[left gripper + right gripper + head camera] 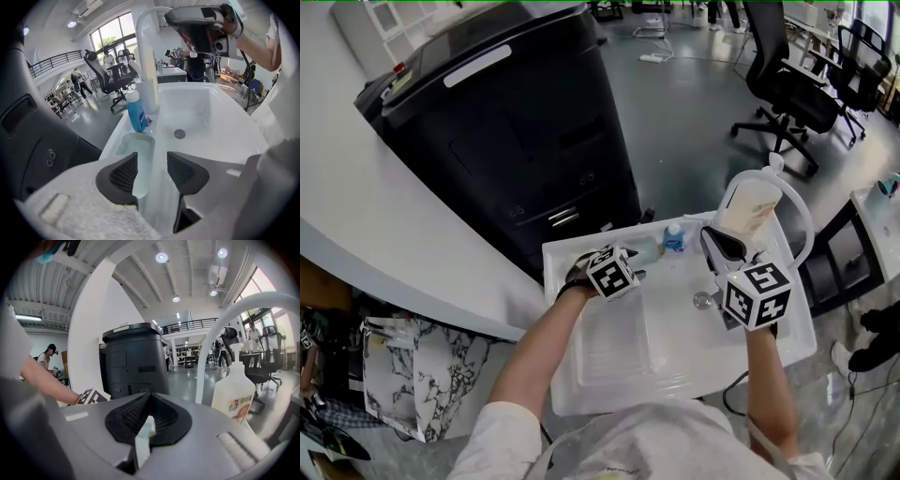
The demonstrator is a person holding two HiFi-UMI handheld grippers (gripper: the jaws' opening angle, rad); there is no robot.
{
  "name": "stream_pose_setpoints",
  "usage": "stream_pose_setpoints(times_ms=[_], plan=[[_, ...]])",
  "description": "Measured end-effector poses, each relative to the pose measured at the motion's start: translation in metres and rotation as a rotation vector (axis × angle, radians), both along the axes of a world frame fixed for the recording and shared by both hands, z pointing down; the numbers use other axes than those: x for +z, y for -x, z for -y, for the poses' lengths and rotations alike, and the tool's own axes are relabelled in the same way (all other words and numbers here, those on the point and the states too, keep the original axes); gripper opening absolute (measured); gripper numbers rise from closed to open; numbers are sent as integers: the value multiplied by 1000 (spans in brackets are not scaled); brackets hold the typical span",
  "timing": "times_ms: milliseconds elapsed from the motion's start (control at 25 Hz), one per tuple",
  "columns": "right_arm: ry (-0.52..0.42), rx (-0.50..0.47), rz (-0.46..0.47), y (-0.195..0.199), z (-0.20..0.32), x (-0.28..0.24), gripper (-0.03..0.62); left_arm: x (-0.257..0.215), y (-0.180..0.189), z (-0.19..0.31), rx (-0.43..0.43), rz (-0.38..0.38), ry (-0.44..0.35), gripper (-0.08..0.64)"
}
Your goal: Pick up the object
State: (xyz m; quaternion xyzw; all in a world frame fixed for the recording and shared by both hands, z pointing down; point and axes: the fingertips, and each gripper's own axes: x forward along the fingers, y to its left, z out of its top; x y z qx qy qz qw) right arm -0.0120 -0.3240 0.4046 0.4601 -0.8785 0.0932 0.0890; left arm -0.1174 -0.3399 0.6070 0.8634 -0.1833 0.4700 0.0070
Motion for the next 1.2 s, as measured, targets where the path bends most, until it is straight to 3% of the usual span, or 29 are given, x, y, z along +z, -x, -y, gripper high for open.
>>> stream_pose_setpoints(times_ms=[400,520,720,960,1200], plan=[[30,22,-2,-6,0,15,2,30,2,-5,57,90,44,176],[37,34,-4,-11,0,17,2,34,4,-2,61,109,36,127],[51,54,-5,-19,-1,22,2,40,4,-2,68,129,46,124],[58,63,-6,-23,0,25,2,42,3,0,68,134,29,36],[52,57,-5,-21,1,22,2,42,3,-2,71,135,43,14]])
